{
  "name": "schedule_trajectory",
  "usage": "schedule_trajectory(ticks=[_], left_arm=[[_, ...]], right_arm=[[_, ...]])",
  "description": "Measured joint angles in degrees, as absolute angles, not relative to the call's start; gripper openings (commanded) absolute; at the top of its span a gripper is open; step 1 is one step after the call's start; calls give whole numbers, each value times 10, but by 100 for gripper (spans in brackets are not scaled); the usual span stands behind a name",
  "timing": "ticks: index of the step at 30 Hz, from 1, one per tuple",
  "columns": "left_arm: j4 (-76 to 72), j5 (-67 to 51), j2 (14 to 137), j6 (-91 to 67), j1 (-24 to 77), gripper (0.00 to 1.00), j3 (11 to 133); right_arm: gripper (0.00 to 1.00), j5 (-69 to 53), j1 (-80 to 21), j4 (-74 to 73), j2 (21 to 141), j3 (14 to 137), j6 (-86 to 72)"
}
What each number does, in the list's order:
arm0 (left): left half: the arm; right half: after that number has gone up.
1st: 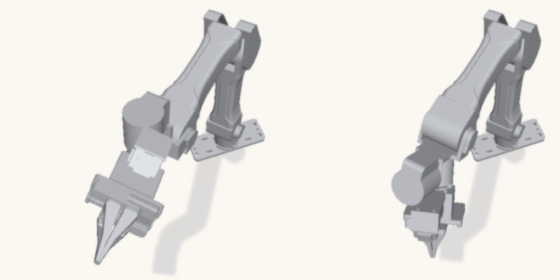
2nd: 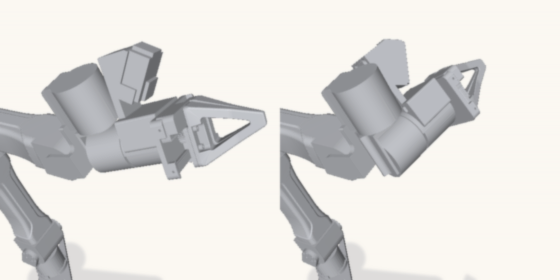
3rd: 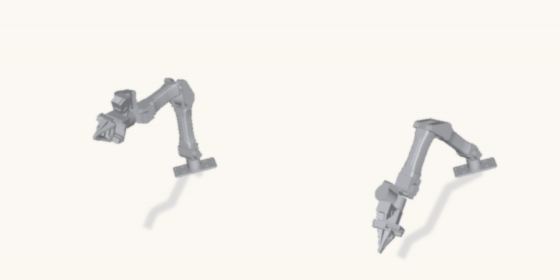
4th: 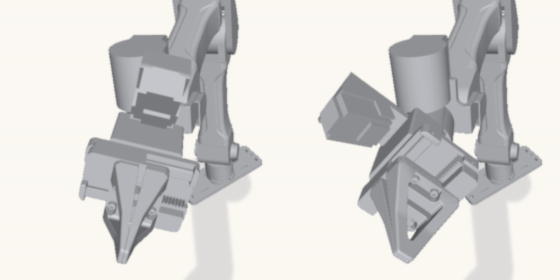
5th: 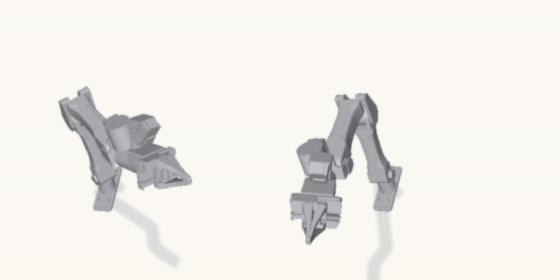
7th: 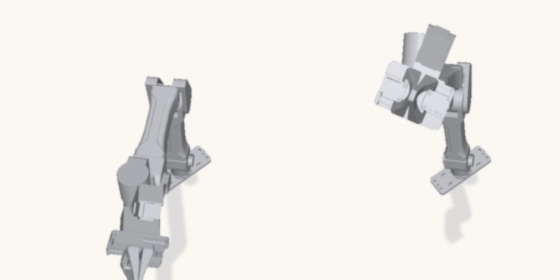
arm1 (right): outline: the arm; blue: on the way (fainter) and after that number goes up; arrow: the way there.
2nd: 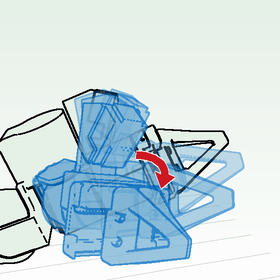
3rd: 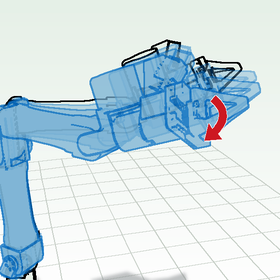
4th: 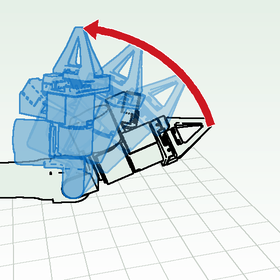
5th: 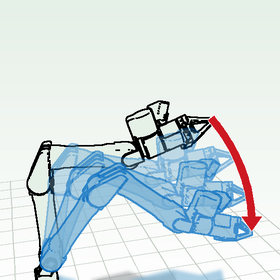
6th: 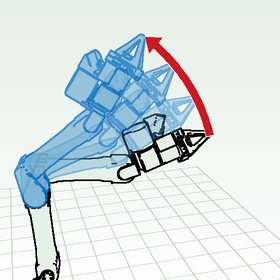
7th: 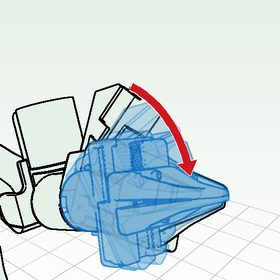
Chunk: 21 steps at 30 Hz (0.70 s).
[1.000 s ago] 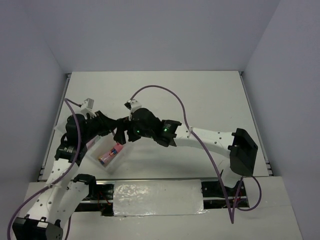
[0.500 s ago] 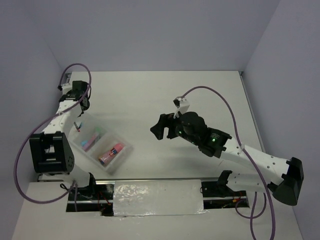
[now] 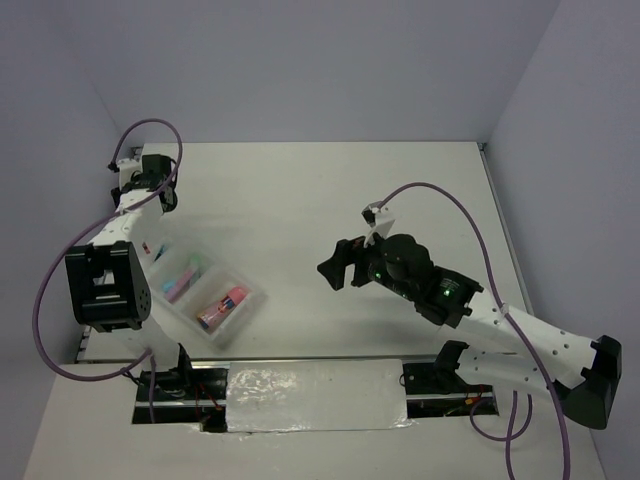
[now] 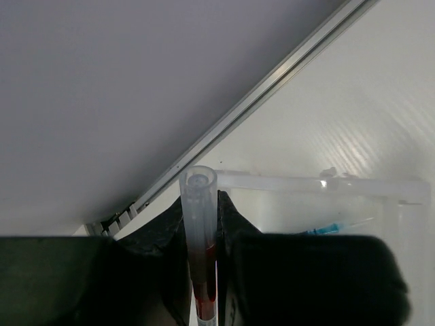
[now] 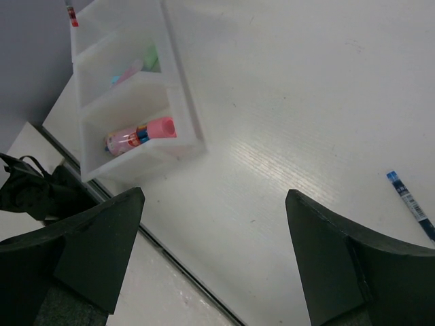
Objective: Sort the stationery into containers
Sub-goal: Place the pen in the storage box.
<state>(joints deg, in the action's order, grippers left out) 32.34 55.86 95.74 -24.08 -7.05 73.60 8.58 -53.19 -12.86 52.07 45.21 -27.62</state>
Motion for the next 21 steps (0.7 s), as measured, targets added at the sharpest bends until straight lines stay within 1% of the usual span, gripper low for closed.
schedule_trajectory(ticks=[3, 10, 12, 13, 15, 16, 18, 19, 20, 21], left_arm=[[308, 557, 958, -239, -83, 19, 707], [279, 552, 957, -240, -102, 18, 682], [279, 552, 957, -242, -105, 19, 681], [278, 552, 957, -242, -105, 24, 681], [278, 552, 957, -243, -107, 29, 681], [278, 552, 957, -243, -108, 34, 681], [278, 552, 957, -246, -109, 37, 681], [278, 552, 957, -248, -110, 42, 681], [278, 552, 957, -249, -111, 43, 680], [276, 552, 957, -252, -111, 48, 678]], right_arm=[[93, 81, -532, -131, 515, 452, -271], [93, 67, -532, -133, 507, 441, -272], [93, 66, -532, -134, 506, 437, -274], [93, 66, -532, -135, 506, 436, -274], [93, 66, -532, -140, 503, 435, -274], [93, 66, -532, -142, 501, 435, -274], [93, 66, -532, -145, 496, 435, -274], [93, 66, -532, -146, 493, 435, -274], [93, 66, -532, -147, 490, 435, -274], [93, 66, -532, -147, 489, 435, -275]])
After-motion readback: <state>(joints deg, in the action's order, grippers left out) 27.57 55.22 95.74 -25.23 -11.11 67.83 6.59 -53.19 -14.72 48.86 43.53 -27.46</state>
